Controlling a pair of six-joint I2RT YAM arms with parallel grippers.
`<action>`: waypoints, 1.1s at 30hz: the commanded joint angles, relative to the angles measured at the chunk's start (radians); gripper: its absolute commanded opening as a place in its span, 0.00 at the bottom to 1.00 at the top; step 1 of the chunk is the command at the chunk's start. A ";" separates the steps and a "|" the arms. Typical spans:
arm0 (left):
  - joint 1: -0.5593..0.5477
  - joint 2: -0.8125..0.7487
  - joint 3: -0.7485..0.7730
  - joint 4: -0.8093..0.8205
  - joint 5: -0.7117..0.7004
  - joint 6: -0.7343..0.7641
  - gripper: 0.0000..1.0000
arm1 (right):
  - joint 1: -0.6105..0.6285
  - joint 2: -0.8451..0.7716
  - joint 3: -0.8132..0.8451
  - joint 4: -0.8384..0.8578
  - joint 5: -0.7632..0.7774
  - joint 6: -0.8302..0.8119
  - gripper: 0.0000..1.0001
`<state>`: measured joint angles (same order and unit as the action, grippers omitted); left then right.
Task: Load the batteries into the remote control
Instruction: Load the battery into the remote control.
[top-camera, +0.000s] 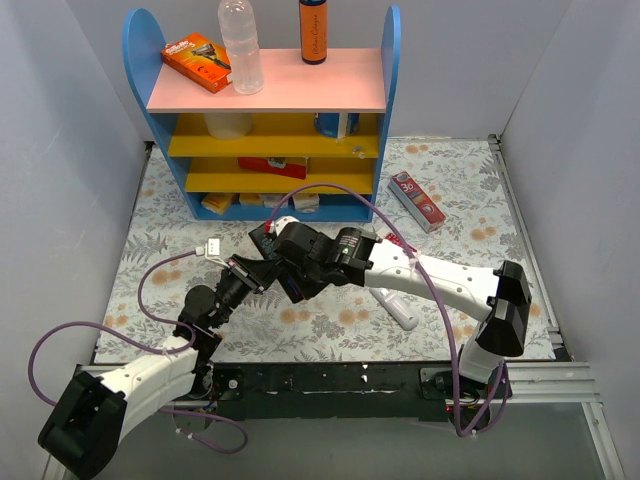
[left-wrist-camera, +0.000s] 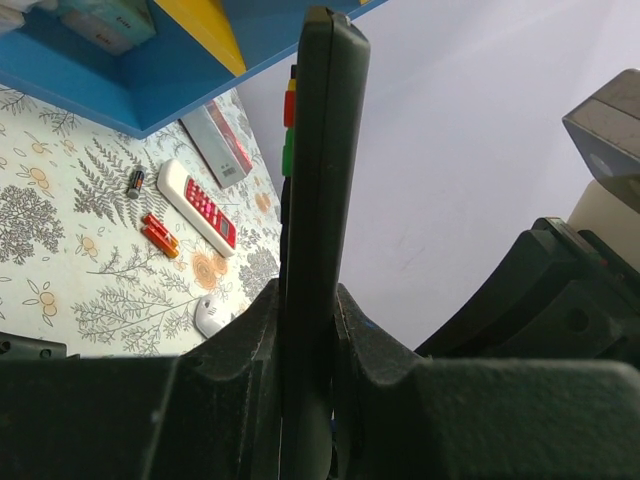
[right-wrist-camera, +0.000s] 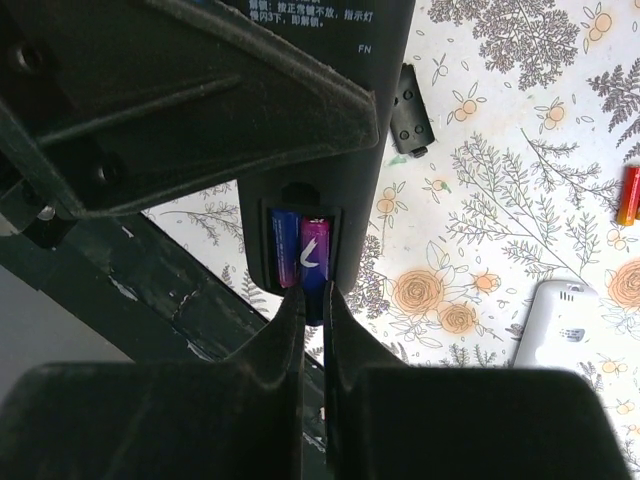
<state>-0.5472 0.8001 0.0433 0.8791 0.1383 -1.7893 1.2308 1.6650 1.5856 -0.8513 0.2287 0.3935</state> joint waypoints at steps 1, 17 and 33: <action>-0.003 -0.001 -0.100 0.075 0.023 -0.024 0.00 | -0.007 0.041 0.065 -0.049 0.009 0.028 0.01; -0.003 0.019 -0.109 0.112 0.006 -0.176 0.00 | -0.017 0.121 0.177 -0.091 0.004 0.010 0.06; -0.003 0.007 -0.118 -0.003 -0.078 -0.305 0.00 | -0.017 0.128 0.211 -0.100 -0.017 -0.010 0.27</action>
<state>-0.5453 0.8333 0.0387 0.8486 0.0807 -1.9659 1.2167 1.7798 1.7504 -0.9916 0.2207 0.3901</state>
